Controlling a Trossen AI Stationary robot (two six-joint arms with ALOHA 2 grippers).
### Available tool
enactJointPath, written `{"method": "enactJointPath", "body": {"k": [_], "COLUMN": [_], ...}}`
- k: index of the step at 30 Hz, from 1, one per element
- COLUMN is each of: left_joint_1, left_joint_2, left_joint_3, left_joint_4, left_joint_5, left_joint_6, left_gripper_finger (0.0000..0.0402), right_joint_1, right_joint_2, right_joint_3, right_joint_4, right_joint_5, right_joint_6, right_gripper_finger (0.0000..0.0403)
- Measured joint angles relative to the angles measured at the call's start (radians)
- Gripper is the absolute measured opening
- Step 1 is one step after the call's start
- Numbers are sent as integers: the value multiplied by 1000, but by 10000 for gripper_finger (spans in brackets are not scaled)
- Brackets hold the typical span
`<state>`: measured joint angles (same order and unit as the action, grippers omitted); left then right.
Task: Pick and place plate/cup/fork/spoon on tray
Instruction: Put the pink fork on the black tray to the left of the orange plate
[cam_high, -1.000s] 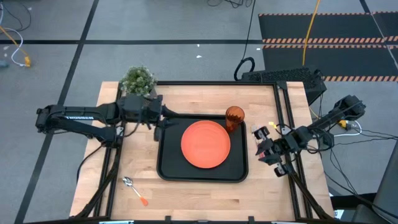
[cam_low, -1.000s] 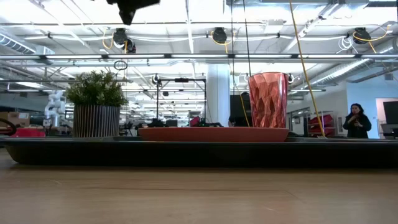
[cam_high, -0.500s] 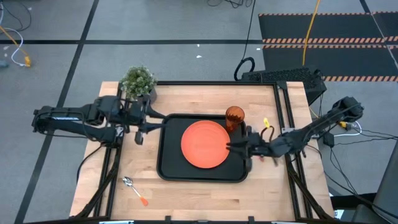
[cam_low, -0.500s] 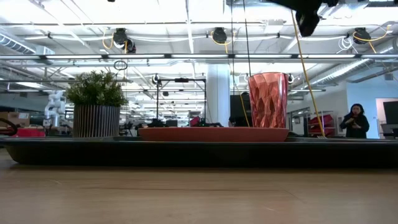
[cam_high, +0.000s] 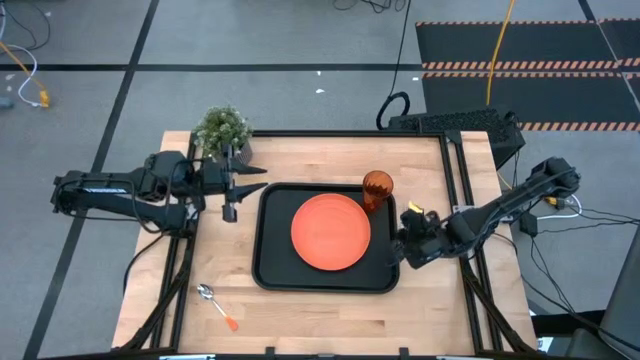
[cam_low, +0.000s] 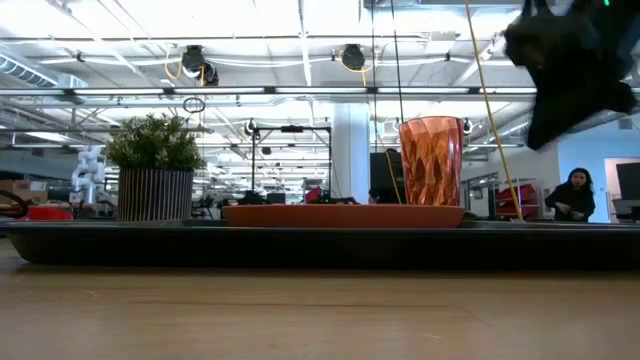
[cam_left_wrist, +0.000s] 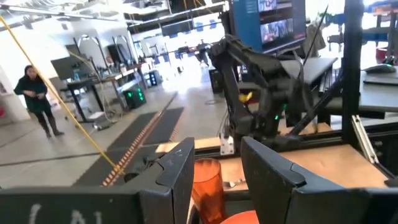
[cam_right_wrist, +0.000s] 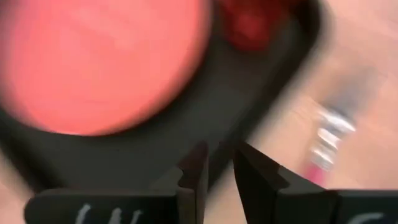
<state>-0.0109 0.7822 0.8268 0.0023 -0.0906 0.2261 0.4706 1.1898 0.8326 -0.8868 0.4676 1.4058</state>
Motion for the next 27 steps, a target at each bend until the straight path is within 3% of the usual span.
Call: {"method": "enactJointPath", "body": {"k": [3,7,13,20,27], "left_joint_1": [0,0,0,0,0], "left_joint_2": [0,0,0,0,0], "left_joint_3": [0,0,0,0,0], "left_joint_4": [2,2,-3,-33,-38], "left_joint_5": [0,-16,-16,-17,-17], "left_joint_6": [10,16,-10,-40,-76], "left_gripper_finger": [136,136,136,136,136], "right_joint_1": [0,-1,-36,-59,-66], "right_joint_2": [21,30,49,51,48], "right_joint_3": [-30,-70,-138,-237,-338], "right_joint_4": [-83,-67,-64,11,163], "right_joint_5": [-27,-34,-104,-133,-129], "right_joint_6": [64,54,74,75,75], "right_gripper_finger": [68,80,122,159,150]}}
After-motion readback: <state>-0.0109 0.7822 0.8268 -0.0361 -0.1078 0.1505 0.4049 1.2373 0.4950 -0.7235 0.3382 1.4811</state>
